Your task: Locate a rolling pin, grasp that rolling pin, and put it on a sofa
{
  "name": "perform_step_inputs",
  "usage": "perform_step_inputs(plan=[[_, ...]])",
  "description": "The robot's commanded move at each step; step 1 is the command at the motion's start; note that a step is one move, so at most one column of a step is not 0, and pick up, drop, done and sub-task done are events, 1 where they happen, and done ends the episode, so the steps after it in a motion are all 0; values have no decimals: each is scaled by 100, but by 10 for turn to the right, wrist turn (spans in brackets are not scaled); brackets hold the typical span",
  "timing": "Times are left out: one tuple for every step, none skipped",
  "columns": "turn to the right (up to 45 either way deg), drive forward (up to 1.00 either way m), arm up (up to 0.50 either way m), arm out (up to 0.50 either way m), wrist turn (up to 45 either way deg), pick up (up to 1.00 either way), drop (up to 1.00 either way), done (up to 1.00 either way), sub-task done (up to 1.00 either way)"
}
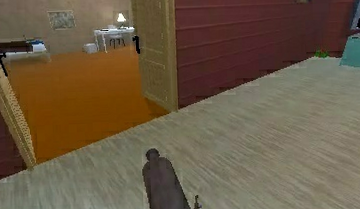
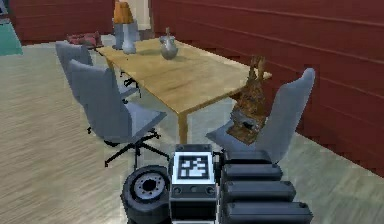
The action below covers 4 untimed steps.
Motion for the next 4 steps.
perform_step_inputs(plan=[[450,0,0,0,0,0,0,0,0],[-450,0,0,0,0,0,0,0,0],[-450,0,0,0,0,0,0,0,0],[-90,0,0,0,0,0,0,0,0]])
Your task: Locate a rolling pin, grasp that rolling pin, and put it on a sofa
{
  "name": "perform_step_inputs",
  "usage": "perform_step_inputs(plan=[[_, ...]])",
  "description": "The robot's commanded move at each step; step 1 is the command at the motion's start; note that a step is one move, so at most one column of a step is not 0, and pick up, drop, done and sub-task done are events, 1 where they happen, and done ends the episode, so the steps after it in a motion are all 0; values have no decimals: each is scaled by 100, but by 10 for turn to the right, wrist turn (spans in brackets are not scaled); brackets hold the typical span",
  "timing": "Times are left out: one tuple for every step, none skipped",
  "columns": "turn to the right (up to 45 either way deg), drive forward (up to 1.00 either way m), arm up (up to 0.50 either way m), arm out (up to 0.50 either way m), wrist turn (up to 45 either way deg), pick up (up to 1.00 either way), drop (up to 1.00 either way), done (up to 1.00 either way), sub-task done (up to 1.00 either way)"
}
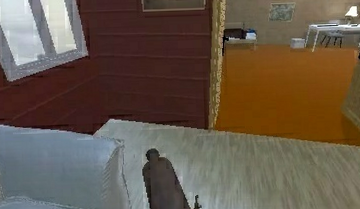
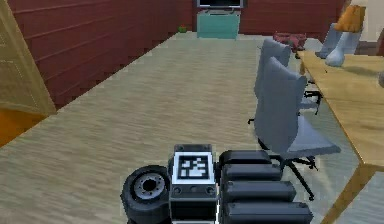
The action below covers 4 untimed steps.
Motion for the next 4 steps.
perform_step_inputs(plan=[[-30,0,0,0,0,0,0,0,0],[450,0,0,0,0,0,0,0,0],[450,0,0,0,0,0,0,0,0],[210,0,0,0,0,0,0,0,0]])
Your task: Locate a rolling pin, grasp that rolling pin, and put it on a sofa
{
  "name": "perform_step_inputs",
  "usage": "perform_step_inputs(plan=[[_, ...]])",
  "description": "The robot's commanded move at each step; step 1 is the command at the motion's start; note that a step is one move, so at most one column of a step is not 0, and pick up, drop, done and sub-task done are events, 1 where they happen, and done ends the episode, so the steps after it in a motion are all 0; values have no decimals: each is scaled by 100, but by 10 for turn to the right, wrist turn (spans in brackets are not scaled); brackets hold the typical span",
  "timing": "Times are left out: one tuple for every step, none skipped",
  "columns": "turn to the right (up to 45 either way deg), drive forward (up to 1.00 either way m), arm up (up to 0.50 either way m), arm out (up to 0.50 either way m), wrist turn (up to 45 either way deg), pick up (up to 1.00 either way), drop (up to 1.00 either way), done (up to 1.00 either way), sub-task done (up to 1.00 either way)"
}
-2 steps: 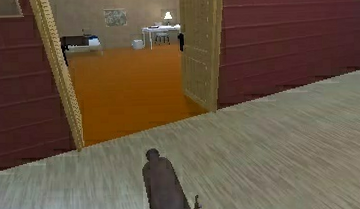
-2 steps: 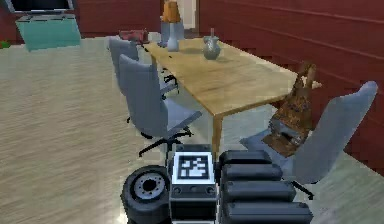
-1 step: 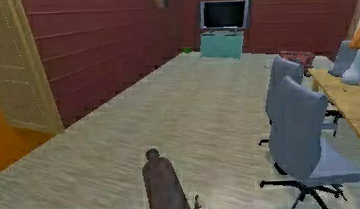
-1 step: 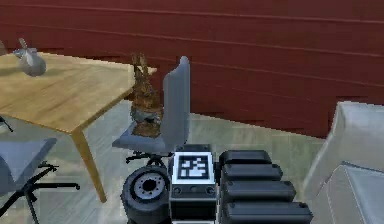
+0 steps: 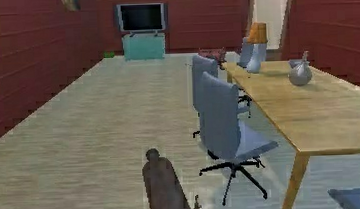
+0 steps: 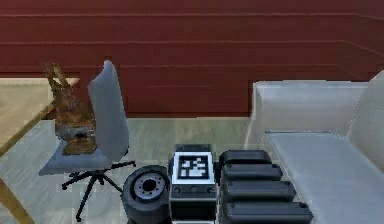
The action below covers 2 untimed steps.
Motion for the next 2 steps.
perform_step_inputs(plan=[[-450,0,0,0,0,0,0,0,0],[-450,0,0,0,0,0,0,0,0]])
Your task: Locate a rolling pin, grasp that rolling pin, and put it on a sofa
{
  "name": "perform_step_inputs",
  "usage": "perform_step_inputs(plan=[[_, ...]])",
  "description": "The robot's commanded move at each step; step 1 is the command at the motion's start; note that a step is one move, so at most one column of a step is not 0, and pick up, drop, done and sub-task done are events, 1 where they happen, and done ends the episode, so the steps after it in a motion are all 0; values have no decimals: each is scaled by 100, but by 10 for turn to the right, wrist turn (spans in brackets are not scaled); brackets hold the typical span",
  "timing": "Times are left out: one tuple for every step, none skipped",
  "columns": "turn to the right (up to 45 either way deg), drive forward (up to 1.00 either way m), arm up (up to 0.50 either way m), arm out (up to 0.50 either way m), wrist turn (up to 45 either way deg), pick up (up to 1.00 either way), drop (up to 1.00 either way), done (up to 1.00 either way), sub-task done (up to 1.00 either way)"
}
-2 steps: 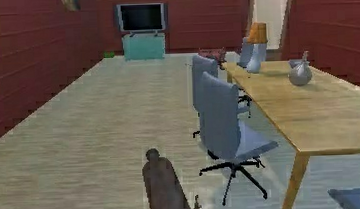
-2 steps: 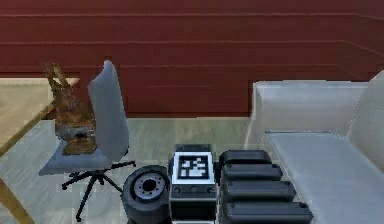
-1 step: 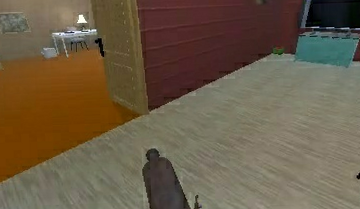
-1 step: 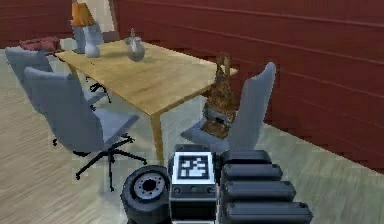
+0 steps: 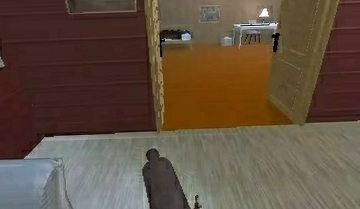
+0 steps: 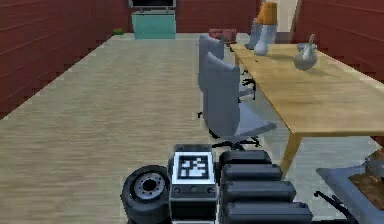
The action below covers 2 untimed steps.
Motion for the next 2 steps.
perform_step_inputs(plan=[[-450,0,0,0,0,0,0,0,0],[-300,0,0,0,0,0,0,0,0]])
